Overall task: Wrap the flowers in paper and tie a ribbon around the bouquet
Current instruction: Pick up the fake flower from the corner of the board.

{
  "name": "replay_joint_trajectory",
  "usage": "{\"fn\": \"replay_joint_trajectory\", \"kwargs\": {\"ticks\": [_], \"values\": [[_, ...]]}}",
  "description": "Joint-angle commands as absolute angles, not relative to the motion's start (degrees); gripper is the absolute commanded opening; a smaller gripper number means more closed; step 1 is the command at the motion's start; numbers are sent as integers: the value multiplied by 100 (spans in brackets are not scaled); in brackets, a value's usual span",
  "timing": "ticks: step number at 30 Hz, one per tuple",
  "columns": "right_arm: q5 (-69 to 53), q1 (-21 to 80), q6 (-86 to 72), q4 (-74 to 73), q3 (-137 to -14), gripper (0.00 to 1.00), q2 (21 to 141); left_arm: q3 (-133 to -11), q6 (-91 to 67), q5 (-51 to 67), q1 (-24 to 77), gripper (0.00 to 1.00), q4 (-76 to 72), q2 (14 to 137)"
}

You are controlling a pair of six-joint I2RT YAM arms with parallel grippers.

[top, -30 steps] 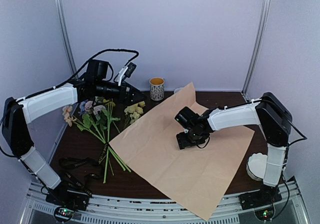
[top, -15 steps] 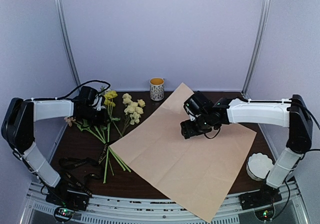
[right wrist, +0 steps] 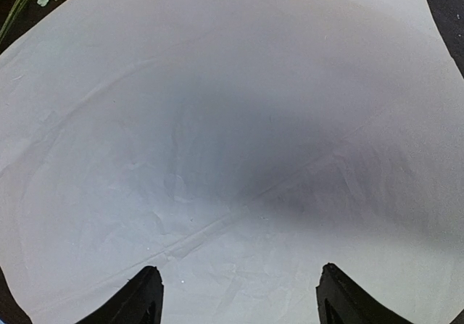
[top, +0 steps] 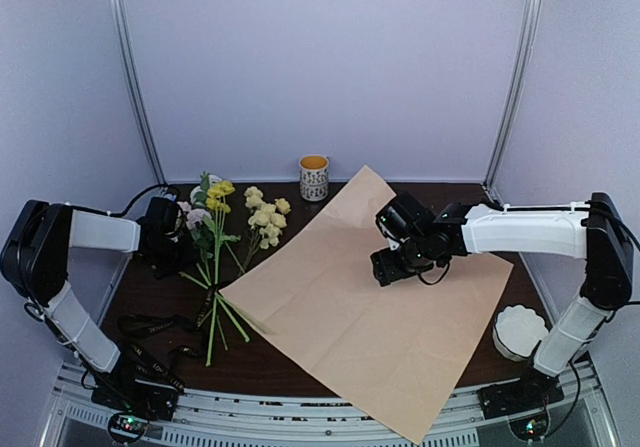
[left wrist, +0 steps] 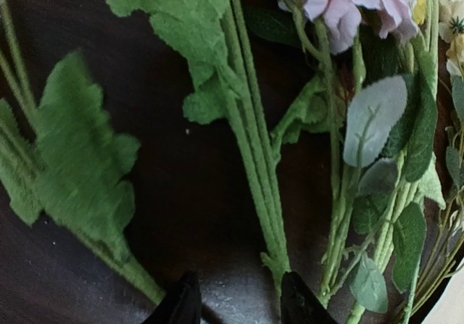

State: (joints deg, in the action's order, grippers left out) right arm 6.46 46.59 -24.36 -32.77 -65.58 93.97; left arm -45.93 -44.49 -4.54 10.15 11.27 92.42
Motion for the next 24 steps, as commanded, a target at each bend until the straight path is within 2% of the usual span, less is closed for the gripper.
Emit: {"fn": "replay_joint_trajectory", "kwargs": {"ticks": [1, 6, 15, 17, 21, 24], "values": [[856, 4645, -2313, -3295, -6511, 74, 9376, -4716, -4839, -457, 922, 42, 700, 9389], [914, 4646, -2310, -3309, -6491, 74, 9403, -4692, -4964, -394, 923, 42, 775, 9451], [822, 4649, -2254, -3310, -6576, 74, 9592, -4909, -4489, -1133, 923, 46, 1439, 8439], [826, 4648, -2272, -3284, -6557, 74, 9589, -4837, -4506, -1232, 923, 50, 1506, 8414], [835, 4652, -2309, -3285, -6508, 74, 9558, -4531, -4838, -1012, 901, 67, 1275, 8703], [837, 4650, -2312, -3311, -6454, 74, 9530, -4417, -5021, -719, 903, 71, 1023, 9032]]}}
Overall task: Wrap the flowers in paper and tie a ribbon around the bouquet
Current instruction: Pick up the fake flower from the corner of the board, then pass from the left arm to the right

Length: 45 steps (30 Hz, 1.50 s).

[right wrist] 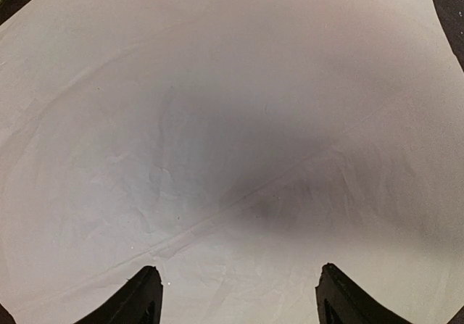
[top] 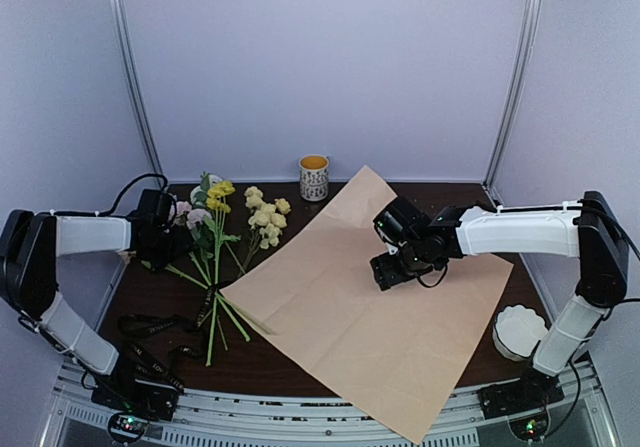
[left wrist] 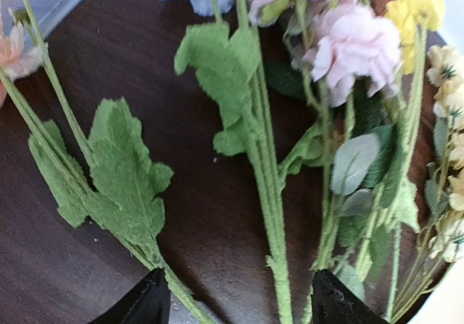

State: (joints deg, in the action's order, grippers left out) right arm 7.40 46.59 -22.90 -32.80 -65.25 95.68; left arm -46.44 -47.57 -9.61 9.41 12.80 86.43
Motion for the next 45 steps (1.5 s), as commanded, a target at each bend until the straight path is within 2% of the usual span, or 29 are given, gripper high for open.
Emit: {"fn": "replay_joint_trajectory", "kwargs": {"ticks": [1, 4, 7, 10, 14, 15, 18, 24, 29, 32, 35, 39, 42, 45], "values": [[843, 4649, -2312, -3320, -6439, 74, 9516, -4405, -5075, -697, 897, 71, 971, 9141], [872, 4650, -2314, -3333, -6393, 74, 9473, -4350, -5237, -660, 871, 69, 852, 9324], [904, 4654, -2337, -3318, -6331, 74, 9429, -4308, -5281, -678, 869, 61, 783, 9347], [897, 4650, -2338, -3312, -6326, 74, 9425, -4298, -5234, -750, 859, 40, 812, 9269], [888, 4651, -2322, -3343, -6386, 74, 9418, -4350, -5135, -1084, 853, 6, 1022, 8935], [887, 4650, -2321, -3347, -6391, 74, 9407, -4390, -5079, -1196, 853, 0, 1109, 8822], [888, 4650, -2313, -3349, -6410, 74, 9364, -4385, -4901, -1512, 846, 0, 1171, 8167], [892, 4651, -2298, -3351, -6449, 75, 9256, -4019, -3826, -1726, 915, 0, -214, 6354], [856, 4658, -2212, -3304, -6575, 75, 9148, -3873, -2057, -1043, 1314, 0, -1813, 5361], [865, 4659, -2122, -3231, -6637, 75, 9002, -3813, -510, -799, 2109, 0, -2599, 4945], [919, 4661, -2039, -3170, -6670, 75, 8826, -4183, 1710, -1436, 3321, 0, -2534, 4933], [953, 4674, -1966, -3109, -6666, 75, 8638, -4703, 3217, -2150, 4139, 0, -2341, 5183], [804, 4681, -1895, -2988, -6623, 75, 8495, -4776, 2698, -2224, 4177, 0, -2569, 5140], [116, 4729, -1679, -2516, -6489, 75, 8215, -4949, 1902, -1857, 4168, 0, -2357, 5153]]}}
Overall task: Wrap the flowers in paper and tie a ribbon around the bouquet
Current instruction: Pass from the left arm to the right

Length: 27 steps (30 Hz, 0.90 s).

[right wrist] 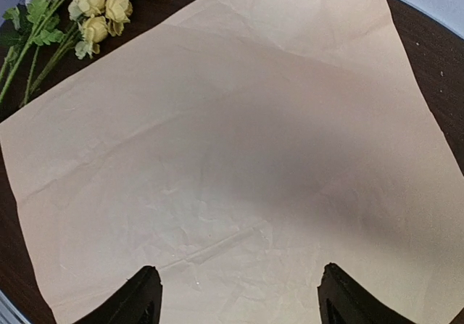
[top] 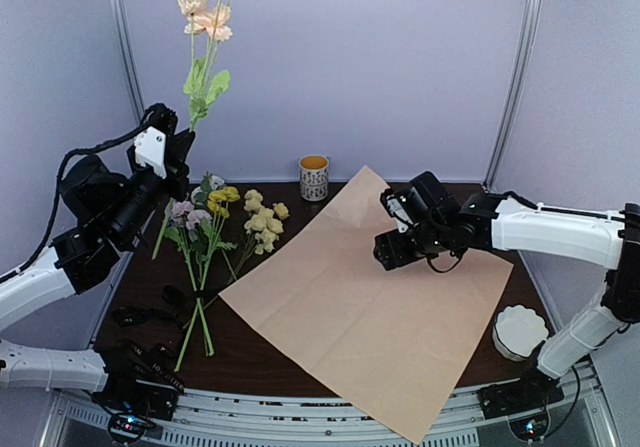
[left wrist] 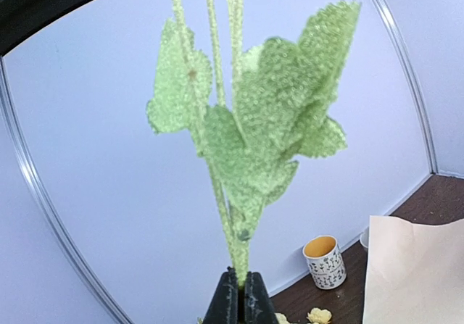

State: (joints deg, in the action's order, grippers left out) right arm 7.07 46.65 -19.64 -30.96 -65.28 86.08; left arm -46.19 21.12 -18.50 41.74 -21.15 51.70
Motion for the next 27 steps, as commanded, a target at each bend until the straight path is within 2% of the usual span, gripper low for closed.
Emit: {"fn": "replay_joint_trajectory", "kwargs": {"ticks": [1, 6, 11, 13, 17, 22, 27], "values": [[-211, 4771, -1586, -2246, -6427, 75, 8083, -4997, 1409, -1574, 4164, 0, -2318, 5178], [-1986, 5077, -1393, -326, -6240, 77, 7507, -5169, -1586, 954, 4158, 0, -3308, 5995], [-2466, 5265, -1884, 1411, -6359, 82, 7530, -5288, -4155, 2646, 4208, 0, -6276, 7427], [-2433, 5342, -1954, 1584, -6503, 85, 7651, -5439, -4533, 2703, 4245, 0, -6644, 7791], [-2085, 5457, -1857, 1276, -6941, 88, 8038, -5754, -4320, 2666, 4488, 0, -6132, 8032], [-1909, 5466, -2001, 1396, -6920, 71, 8157, -5751, -4444, 2735, 4609, 0, -6123, 8139], [-1990, 5477, -2097, 1498, -6960, 67, 8254, -5736, -4670, 2884, 4755, 0, -6325, 8348]]}}
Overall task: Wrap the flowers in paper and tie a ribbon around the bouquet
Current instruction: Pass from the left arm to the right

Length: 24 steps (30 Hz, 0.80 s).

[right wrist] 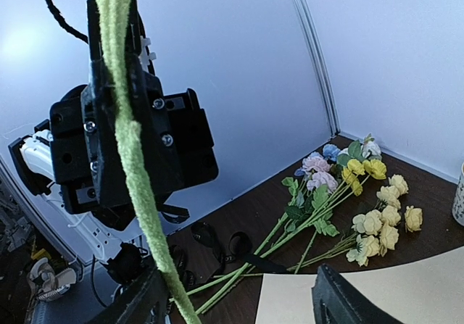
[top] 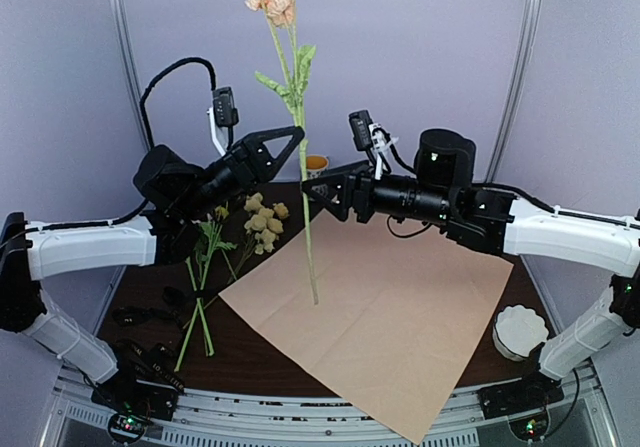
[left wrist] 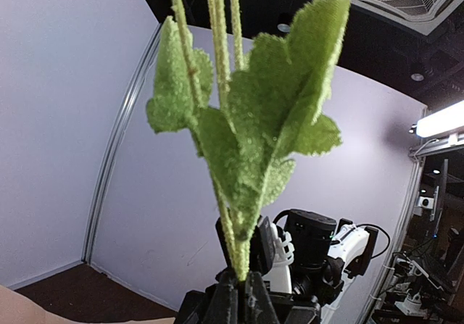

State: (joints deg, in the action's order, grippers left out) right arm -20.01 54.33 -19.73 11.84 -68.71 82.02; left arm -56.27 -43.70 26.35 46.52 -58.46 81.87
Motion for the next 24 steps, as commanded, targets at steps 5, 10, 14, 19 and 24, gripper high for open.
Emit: {"fn": "replay_joint_trajectory", "kwargs": {"ticks": [5, 10, 14, 19, 24], "values": [[-2198, 5525, -2149, 1322, -7093, 35, 8395, -5765, -4688, 2894, 4782, 0, -6273, 8467], [-1810, 5484, -2387, 1157, -6900, 0, 8275, -5879, -4405, 2892, 4777, 0, -5676, 8396], [-974, 5180, -3118, 692, -6358, 0, 7917, -6348, -3592, 2167, 4583, 57, -2994, 8073], [-644, 4498, -4241, -380, -5574, 0, 7987, -7921, -2058, -26, 4048, 67, 1992, 8544], [-977, 3921, -4526, -440, -4993, 0, 8318, -7109, -2202, 442, 2922, 68, 2340, 8676]]}}
